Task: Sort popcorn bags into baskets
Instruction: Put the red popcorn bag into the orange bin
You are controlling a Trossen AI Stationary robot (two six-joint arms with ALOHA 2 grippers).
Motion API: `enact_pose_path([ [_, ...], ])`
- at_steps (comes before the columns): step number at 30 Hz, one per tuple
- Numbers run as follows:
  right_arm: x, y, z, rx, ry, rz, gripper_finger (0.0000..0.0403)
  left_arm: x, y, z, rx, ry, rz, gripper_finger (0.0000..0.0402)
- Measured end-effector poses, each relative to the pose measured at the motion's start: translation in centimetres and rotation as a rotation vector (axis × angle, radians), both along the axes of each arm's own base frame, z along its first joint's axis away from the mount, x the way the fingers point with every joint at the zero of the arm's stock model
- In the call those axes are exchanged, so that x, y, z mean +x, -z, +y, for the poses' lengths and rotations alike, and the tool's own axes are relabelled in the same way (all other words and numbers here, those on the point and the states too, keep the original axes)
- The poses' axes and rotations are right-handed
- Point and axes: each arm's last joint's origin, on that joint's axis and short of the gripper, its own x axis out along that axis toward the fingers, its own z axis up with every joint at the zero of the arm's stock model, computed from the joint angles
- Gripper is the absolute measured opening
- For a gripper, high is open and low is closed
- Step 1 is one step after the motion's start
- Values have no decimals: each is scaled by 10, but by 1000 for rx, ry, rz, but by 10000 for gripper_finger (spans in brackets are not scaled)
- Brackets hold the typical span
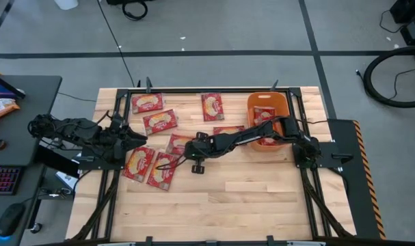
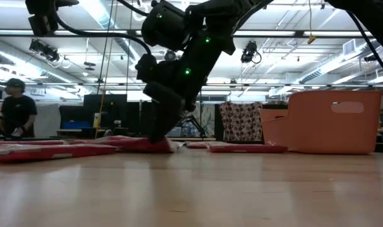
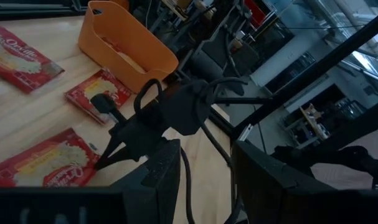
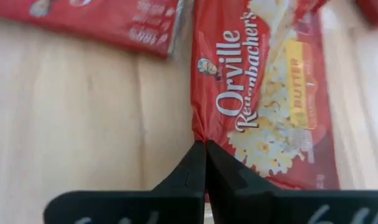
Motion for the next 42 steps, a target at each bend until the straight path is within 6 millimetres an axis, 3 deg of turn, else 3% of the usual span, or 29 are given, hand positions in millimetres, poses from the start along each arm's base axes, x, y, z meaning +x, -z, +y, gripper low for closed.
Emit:
enact_pose_path([
  [5, -8, -11, -2, -9, 0, 42, 5, 0, 0, 0, 0, 0, 0, 148],
  [21, -55, -99, -13, -141, 21, 84, 2, 0, 0, 1, 73, -10, 6, 149],
  [31, -98, -145, -25, -233, 102, 151, 1, 0, 0, 1, 68, -19, 6, 149],
  [42, -161, -187, -35, -188, 386, 224, 0, 0, 0, 1, 66, -20, 6, 149],
])
